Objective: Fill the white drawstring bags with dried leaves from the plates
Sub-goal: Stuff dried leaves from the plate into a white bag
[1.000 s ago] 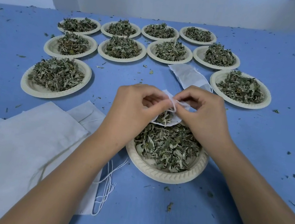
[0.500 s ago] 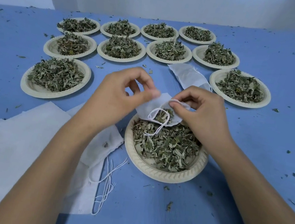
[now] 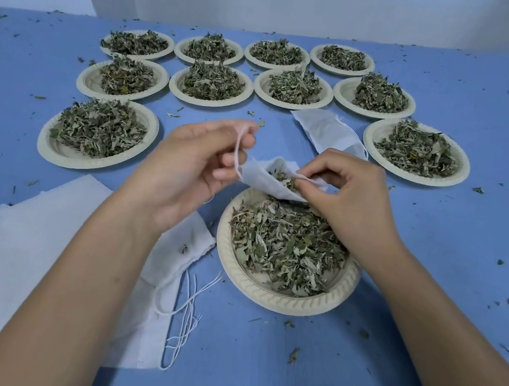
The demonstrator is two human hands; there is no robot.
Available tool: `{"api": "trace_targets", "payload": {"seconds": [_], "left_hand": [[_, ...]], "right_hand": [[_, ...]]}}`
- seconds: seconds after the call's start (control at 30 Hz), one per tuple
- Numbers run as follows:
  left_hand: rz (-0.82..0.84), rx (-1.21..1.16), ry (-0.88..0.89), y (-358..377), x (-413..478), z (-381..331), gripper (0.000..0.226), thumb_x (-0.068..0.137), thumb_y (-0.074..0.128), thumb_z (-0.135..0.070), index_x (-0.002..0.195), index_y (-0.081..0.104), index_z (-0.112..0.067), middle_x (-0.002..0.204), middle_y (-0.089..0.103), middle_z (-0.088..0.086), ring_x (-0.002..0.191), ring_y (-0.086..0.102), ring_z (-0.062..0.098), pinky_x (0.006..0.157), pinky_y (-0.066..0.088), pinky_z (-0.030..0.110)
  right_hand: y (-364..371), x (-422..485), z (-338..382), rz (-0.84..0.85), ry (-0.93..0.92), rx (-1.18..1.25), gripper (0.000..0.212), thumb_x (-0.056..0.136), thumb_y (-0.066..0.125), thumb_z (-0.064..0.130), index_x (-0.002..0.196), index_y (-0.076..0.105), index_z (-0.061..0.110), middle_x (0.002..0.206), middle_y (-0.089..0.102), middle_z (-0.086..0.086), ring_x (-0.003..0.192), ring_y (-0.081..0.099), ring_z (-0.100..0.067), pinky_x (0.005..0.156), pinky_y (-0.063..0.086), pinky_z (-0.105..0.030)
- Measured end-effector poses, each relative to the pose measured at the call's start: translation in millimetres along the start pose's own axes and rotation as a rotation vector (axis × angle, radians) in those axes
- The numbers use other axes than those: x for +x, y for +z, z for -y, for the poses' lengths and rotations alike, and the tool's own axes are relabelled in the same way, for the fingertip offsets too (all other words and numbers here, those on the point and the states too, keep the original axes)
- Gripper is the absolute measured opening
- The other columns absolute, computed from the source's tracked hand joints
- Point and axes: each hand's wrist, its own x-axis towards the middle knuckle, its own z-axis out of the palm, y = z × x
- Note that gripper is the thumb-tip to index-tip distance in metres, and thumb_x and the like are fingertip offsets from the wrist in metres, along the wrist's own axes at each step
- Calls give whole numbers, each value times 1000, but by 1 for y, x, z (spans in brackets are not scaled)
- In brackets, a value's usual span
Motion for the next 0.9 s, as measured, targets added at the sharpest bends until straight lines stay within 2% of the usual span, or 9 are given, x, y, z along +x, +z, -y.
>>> {"api": "trace_targets", "payload": {"seconds": [0.1, 0.17, 0.23, 0.3, 0.43, 0.53, 0.67, 0.77, 0.9], "left_hand": [[-99, -242, 9, -4, 3, -2, 27, 89, 57, -7, 67, 72, -9, 69, 62, -1, 53, 47, 2, 45, 38, 10], [-223, -254, 96, -8, 5, -2, 25, 95, 55, -6, 74, 69, -7, 70, 65, 0, 56, 51, 2, 51, 41, 10], [-337, -85, 211, -12, 6, -1, 16, 95, 57, -5, 81, 65, -7, 73, 70, -1, 59, 54, 3, 58, 45, 11], [-405, 306, 348, -12, 6, 2, 15, 91, 62, -4, 80, 68, -12, 72, 72, -4, 60, 56, 4, 62, 47, 14], [-130, 858, 352, 3, 2, 15, 2, 83, 74, -24, 82, 75, -24, 74, 73, -11, 66, 65, -1, 67, 50, 13], [14, 1017, 284, 7, 0, 23, 16, 73, 78, -37, 86, 77, -27, 78, 74, -10, 69, 65, 1, 68, 48, 11], [-68, 1075, 401, 8, -1, 22, 2, 81, 78, -19, 81, 79, -20, 75, 74, -9, 65, 64, 4, 59, 42, 8], [-140, 1077, 502, 9, -3, 21, 7, 83, 75, -12, 79, 78, -17, 75, 72, -4, 64, 62, 4, 59, 43, 11], [-250, 1132, 624, 12, -5, 24, 8, 83, 73, -9, 77, 76, -13, 75, 67, 1, 66, 60, 9, 64, 48, 21]], "right_hand": [[0, 1, 0, 24, -49, -37, 10, 77, 75, -2, 76, 72, 7, 75, 66, 3, 69, 63, -14, 67, 54, -30], [0, 1, 0, 48, -100, -73, 8, 77, 75, -2, 76, 72, 5, 75, 66, -1, 70, 62, -15, 70, 53, -35], [0, 1, 0, 64, -128, -81, 7, 77, 75, -3, 75, 72, 3, 75, 65, -3, 70, 61, -17, 70, 52, -38], [0, 0, 1, 80, -169, -97, 7, 77, 76, -3, 76, 71, 2, 74, 65, -7, 70, 61, -20, 69, 50, -40], [2, -1, 3, 83, -228, -115, 5, 77, 76, -3, 75, 71, 0, 73, 66, -9, 69, 62, -22, 67, 49, -37], [0, 0, 4, 67, -199, -97, 4, 79, 73, -1, 77, 72, 2, 75, 66, -5, 71, 62, -17, 69, 51, -33], [1, 0, 4, 63, -194, -120, 2, 81, 74, 5, 81, 73, 3, 77, 66, -3, 73, 62, -15, 70, 52, -33], [2, 0, 5, 4, -171, -133, 7, 83, 74, 8, 88, 72, 5, 87, 66, -2, 83, 60, -18, 72, 51, -36], [-5, -3, 11, -153, -529, -272, 22, 93, 54, 18, 87, 72, 5, 92, 69, 0, 97, 56, -22, 90, 37, -29]]}}
